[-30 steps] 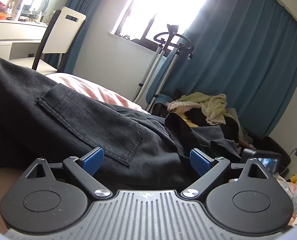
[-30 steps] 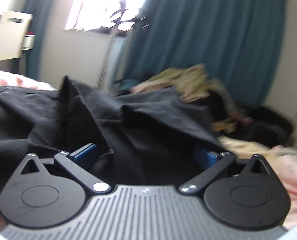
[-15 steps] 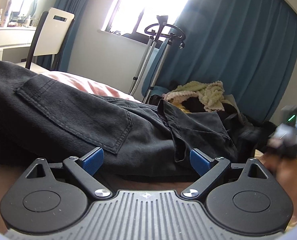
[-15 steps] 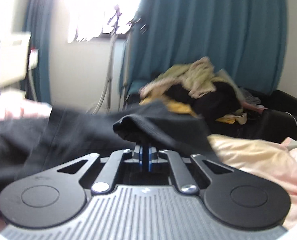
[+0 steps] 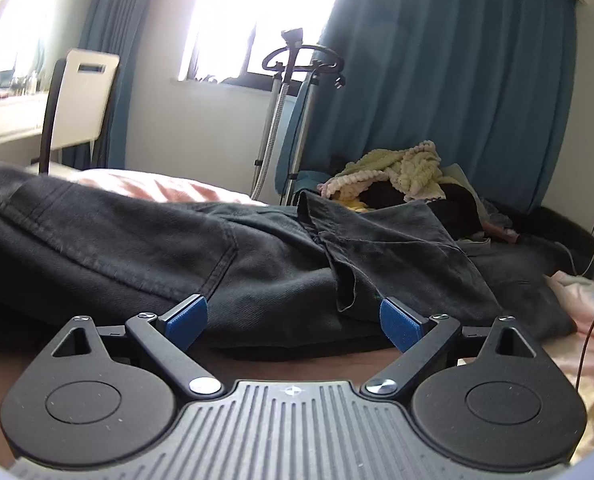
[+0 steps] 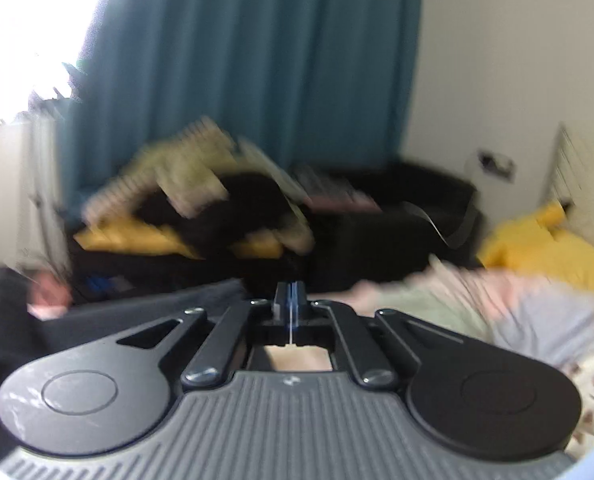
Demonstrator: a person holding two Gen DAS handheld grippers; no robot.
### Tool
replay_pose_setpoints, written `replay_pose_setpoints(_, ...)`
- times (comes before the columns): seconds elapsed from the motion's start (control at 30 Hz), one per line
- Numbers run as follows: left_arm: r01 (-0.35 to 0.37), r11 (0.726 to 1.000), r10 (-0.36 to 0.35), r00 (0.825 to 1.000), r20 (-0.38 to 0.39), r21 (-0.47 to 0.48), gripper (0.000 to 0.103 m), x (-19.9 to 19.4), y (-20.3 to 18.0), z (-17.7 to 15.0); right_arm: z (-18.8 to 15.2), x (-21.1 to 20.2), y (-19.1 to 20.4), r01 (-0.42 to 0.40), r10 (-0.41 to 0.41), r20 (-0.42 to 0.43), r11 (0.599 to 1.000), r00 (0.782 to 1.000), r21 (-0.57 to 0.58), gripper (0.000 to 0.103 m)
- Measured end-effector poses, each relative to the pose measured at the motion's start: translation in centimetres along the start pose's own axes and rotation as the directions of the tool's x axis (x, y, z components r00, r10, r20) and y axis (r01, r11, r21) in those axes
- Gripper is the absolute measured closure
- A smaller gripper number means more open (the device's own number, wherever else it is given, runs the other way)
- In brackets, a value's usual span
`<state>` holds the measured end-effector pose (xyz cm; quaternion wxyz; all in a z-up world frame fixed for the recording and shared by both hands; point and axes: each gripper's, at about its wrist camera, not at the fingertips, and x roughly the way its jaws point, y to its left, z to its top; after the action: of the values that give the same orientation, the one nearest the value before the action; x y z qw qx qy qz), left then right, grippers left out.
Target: Fold clothes
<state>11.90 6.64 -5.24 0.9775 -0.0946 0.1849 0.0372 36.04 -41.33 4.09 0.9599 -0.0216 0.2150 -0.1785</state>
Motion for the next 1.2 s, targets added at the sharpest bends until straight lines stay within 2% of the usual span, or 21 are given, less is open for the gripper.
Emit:
replay_pose_setpoints(0.07,-0.01,1.0,0.01,1.0,0.004,0.001,0.008,0.4,-0.5,-0.1,-1.4,2.2,-1.7,0.022,-0.022,-0.057,1.0,0.998,0.0,0.101)
replay_pose_setpoints(0.13,0.002,1.0,-0.002,1.0,-0.017,0.0,0.008,1.2,-1.2,-0.3,-2.9,3.5,-2.8,0.005,-0.002,-0.088,0.999,0.996,0.04,0.098)
replay_pose_setpoints(0.3,0.017,0.998,-0.015,1.0,-0.024,0.058,0.008,1.4,-2.2,-0.5,-4.6,4.5,-1.4,-0.041,0.051,-0.13,0.996,0.99,0.076,0.097)
replay_pose_setpoints(0.4,0.014,0.998,-0.015,1.0,0.012,0.06,0.008,0.6,-1.7,-0.1,-4.2,3.4,1.5,-0.13,0.137,-0.096,0.988,0.986,0.077,0.097)
replay_pose_setpoints(0.5,0.012,1.0,-0.013,1.0,0.028,0.028,0.008,-0.2,-0.6,0.3,-3.3,1.2,6.0,-0.253,0.258,-0.068,0.965,0.964,0.072,0.097)
replay_pose_setpoints(0.6,-0.025,0.999,0.024,0.999,0.026,0.035,0.008,-0.5,0.1,0.8,-2.5,-1.7,11.6,-0.373,0.376,-0.062,0.926,0.925,0.05,0.096)
replay_pose_setpoints(0.67,-0.046,0.998,0.045,0.999,0.025,0.039,0.008,-0.6,0.6,1.0,-2.5,-3.7,15.4,-0.45,0.453,-0.063,0.891,0.889,0.058,0.094)
replay_pose_setpoints(0.7,-0.045,0.999,0.044,0.999,0.024,0.03,0.008,-0.7,1.0,1.1,-2.7,-4.7,17.2,-0.487,0.491,-0.067,0.871,0.868,0.068,0.09)
replay_pose_setpoints(0.77,-0.036,0.999,0.036,0.999,0.014,-0.005,0.008,-0.8,1.9,1.4,-3.8,-6.8,20.8,-0.561,0.565,-0.094,0.825,0.82,0.07,0.077)
replay_pose_setpoints(0.83,-0.03,0.998,0.03,1.0,0.008,-0.047,0.008,-0.9,2.9,1.6,-5.1,-8.9,24.3,-0.638,0.638,-0.131,0.769,0.759,0.052,0.046)
replay_pose_setpoints(0.9,-0.03,0.995,0.031,1.0,0.005,-0.094,0.008,-1.0,4.0,1.8,-6.7,-10.6,27.4,-0.698,0.69,-0.174,0.716,0.702,0.022,0.033)
replay_pose_setpoints(0.93,-0.03,0.993,0.03,1.0,-0.002,-0.117,0.008,-1.0,4.5,1.8,-7.5,-11.4,28.9,-0.719,0.705,-0.199,0.695,0.68,0.003,0.032)
replay_pose_setpoints(0.97,-0.026,0.99,0.024,1.0,-0.012,-0.142,0.008,-1.0,5.1,1.9,-8.3,-12.0,30.3,-0.729,0.706,-0.224,0.684,0.671,-0.027,0.032)
replay_pose_setpoints(1.03,-0.009,0.981,0.004,1.0,-0.028,-0.194,0.008,-1.1,6.2,1.9,-9.8,-12.9,32.6,-0.721,0.682,-0.257,0.686,0.684,-0.1,0.032)
replay_pose_setpoints(1.1,-0.007,0.974,-0.002,0.999,-0.042,-0.224,0.008,-0.9,7.0,1.9,-10.8,-12.8,33.5,-0.686,0.642,-0.261,0.715,0.721,-0.136,0.035)
replay_pose_setpoints(1.17,-0.009,0.971,-0.004,0.999,-0.055,-0.24,0.008,-0.7,7.5,1.8,-11.4,-12.6,33.6,-0.651,0.61,-0.245,0.743,0.754,-0.154,0.074)
replay_pose_setpoints(1.2,-0.012,0.969,-0.002,0.998,-0.059,-0.247,0.008,-0.5,7.7,1.8,-11.2,-12.4,33.0,-0.642,0.608,-0.223,0.754,0.762,-0.14,0.094)
